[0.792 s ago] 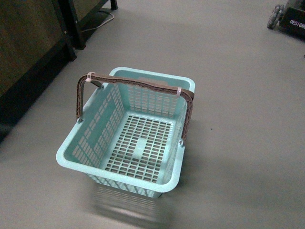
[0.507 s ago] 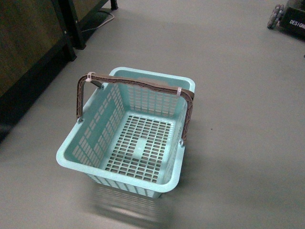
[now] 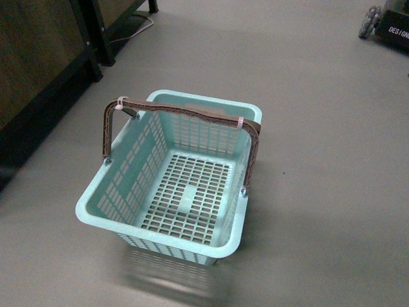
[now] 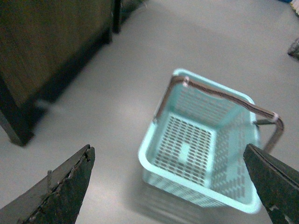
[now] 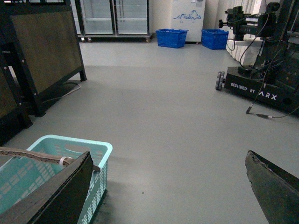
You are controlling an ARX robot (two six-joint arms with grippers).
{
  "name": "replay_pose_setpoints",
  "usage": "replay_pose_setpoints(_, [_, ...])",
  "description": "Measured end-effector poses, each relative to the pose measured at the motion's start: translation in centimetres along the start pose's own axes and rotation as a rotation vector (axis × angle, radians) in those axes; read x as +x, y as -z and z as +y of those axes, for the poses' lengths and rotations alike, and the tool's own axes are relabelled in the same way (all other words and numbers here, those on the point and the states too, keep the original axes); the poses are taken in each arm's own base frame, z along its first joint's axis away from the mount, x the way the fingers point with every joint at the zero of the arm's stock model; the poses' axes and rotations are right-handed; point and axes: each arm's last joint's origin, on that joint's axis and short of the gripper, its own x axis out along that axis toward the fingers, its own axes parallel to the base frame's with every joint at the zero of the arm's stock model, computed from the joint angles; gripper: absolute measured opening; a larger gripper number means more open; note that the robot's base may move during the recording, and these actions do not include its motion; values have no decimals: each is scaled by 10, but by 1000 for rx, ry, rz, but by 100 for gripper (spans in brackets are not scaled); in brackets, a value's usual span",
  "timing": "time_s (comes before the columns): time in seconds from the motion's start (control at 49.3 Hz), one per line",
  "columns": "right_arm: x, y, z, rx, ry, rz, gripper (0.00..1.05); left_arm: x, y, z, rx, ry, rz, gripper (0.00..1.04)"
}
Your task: Pick mango and avocado into basket
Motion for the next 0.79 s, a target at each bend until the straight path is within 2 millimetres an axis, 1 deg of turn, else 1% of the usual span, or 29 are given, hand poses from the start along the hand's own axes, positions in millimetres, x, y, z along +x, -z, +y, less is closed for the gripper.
replay_pose_setpoints(0.02, [0, 0, 0, 0, 0, 0, 97, 2, 2, -2, -41, 5, 22, 97])
replay_pose_setpoints(0.041, [0, 0, 0, 0, 0, 0, 97, 3, 2, -4, -46, 8, 31, 97])
replay_pose_setpoints(0.081, [0, 0, 0, 0, 0, 0, 97, 10, 2, -11, -147, 38, 73, 97])
replay_pose_setpoints(0.122, [0, 0, 0, 0, 0, 0, 97, 19, -3, -18, -255, 64, 108, 97])
replay_pose_setpoints(0.142, [0, 0, 0, 0, 0, 0, 97, 26, -7, -22, -324, 73, 123, 97])
replay_pose_setpoints(0.203, [0, 0, 0, 0, 0, 0, 97, 48, -13, -34, -451, 91, 166, 97])
replay_pose_setpoints(0.244, [0, 0, 0, 0, 0, 0, 97, 68, -15, -44, -516, 90, 200, 97])
replay_pose_setpoints(0.264, [0, 0, 0, 0, 0, 0, 97, 81, -14, -50, -560, 93, 230, 97])
replay_pose_setpoints(0.284, [0, 0, 0, 0, 0, 0, 97, 89, -12, -54, -581, 92, 250, 97])
replay_pose_setpoints(0.304, [0, 0, 0, 0, 0, 0, 97, 102, -7, -59, -601, 78, 278, 97])
replay_pose_setpoints(0.345, [0, 0, 0, 0, 0, 0, 97, 119, 1, -65, -632, 66, 319, 97])
replay_pose_setpoints(0.365, [0, 0, 0, 0, 0, 0, 97, 130, 8, -69, -651, 54, 344, 97])
replay_pose_setpoints(0.467, [0, 0, 0, 0, 0, 0, 97, 162, 31, -82, -704, 43, 409, 97])
replay_pose_setpoints(0.568, [0, 0, 0, 0, 0, 0, 97, 185, 41, -91, -756, 61, 406, 97])
replay_pose_setpoints(0.792, [0, 0, 0, 0, 0, 0, 97, 229, 45, -105, -882, 127, 318, 97])
